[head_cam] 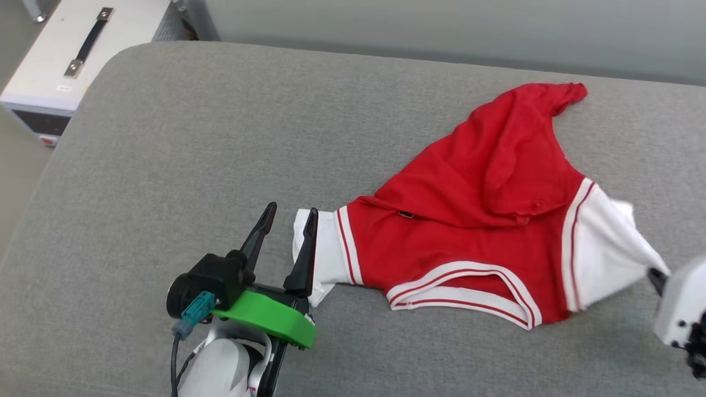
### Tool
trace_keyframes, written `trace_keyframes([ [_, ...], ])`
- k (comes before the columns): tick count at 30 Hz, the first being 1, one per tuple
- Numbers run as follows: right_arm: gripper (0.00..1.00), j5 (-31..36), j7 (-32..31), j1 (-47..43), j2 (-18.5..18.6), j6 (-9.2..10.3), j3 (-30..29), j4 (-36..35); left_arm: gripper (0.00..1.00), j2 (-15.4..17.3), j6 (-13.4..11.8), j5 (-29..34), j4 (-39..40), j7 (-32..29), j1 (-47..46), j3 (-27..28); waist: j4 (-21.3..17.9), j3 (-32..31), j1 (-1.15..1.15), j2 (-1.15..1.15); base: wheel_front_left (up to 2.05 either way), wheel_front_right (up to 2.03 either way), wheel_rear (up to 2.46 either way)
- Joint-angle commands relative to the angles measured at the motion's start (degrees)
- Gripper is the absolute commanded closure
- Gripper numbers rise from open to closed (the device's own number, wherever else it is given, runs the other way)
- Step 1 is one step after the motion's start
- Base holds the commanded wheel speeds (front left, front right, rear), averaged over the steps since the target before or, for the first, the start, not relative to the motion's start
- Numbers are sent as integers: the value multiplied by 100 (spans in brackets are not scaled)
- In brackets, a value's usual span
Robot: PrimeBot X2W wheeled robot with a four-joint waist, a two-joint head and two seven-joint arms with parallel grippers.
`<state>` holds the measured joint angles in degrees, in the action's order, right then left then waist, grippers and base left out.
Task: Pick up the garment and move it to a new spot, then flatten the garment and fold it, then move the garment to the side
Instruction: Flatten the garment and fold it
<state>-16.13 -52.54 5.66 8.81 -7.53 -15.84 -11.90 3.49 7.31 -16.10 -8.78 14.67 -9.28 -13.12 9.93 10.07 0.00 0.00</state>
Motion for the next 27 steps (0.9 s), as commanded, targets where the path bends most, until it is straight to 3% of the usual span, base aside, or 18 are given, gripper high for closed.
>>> trace_keyframes([
  [1,100,89,86,-140,51,4,-163,-27,0,24,18,43,-18,33,59,-10,-129,-66,0,0,0,0,0],
  [6,100,163,393,-259,159,4,-566,316,0,61,18,30,-38,33,22,-35,-224,-45,0,0,0,0,0],
  [17,100,933,1682,-14,994,4,-611,1817,0,77,18,-7,-125,33,-38,-115,-148,-2,0,0,0,0,0],
  [19,0,995,1867,41,1004,4,-603,1983,0,75,18,-14,-143,33,-31,-113,-130,-23,0,0,0,0,0],
  [27,0,602,3033,226,814,4,-320,1716,0,110,18,-39,-190,33,89,-69,-207,-227,0,0,0,0,0],
])
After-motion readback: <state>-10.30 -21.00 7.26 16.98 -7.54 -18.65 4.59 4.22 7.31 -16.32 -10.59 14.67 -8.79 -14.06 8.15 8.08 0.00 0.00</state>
